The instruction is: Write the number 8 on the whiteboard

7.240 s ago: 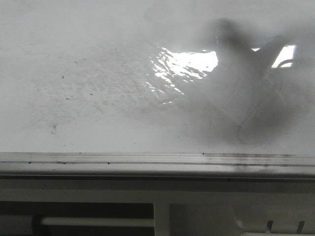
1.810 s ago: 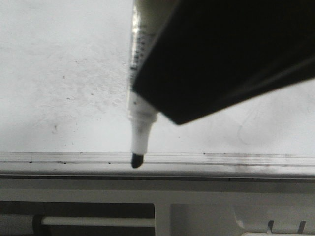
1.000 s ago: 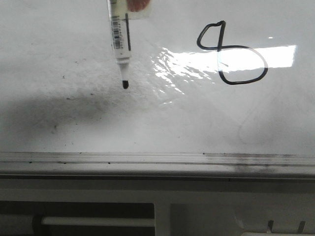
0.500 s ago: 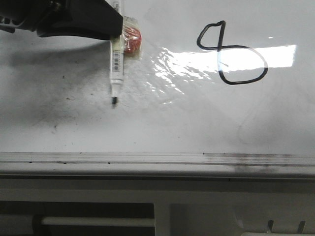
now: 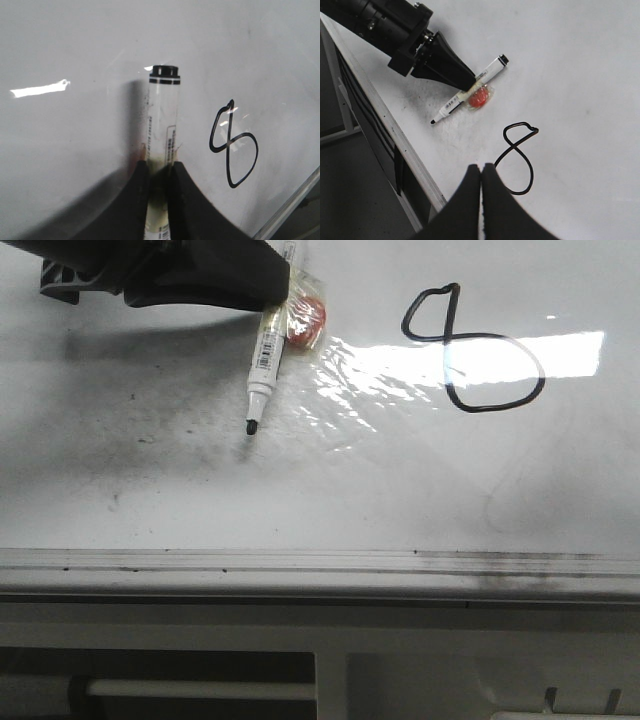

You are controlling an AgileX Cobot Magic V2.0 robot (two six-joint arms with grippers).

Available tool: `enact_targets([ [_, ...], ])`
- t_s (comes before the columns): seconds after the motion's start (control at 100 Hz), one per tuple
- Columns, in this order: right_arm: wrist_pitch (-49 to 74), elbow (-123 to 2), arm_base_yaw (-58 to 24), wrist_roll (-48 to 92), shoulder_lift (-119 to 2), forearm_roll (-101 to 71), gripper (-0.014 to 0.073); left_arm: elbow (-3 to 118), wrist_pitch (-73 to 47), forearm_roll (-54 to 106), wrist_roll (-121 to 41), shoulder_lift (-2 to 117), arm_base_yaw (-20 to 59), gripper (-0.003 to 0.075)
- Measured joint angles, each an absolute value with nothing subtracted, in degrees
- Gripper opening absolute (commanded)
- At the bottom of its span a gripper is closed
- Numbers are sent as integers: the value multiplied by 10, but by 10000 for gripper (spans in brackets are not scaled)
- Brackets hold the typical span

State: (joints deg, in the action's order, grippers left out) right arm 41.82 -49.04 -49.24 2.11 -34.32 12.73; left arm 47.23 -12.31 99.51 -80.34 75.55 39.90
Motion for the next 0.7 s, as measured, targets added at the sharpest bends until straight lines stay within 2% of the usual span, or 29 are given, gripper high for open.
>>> enact_targets([
  [0.15, 417, -490, -492, 21, -343, 127, -69, 473, -121, 995, -803, 758, 399, 353],
  [0.25, 413, -490, -492, 21, -343, 127, -69, 473, -124, 996, -803, 762, 399, 452],
  [0.36, 402, -490, -492, 21, -343, 128, -69, 473, -132, 997, -803, 758, 402, 482],
  [0.51, 400, -490, -492, 21, -342, 128, -61, 471, -99, 992, -803, 724, 401, 484],
  [0.63, 398, -484, -492, 21, -326, 128, -59, 465, -81, 963, -803, 642, 398, 478],
  [0.7, 395, -471, -492, 21, -303, 131, -58, 455, -85, 940, -803, 579, 398, 447],
])
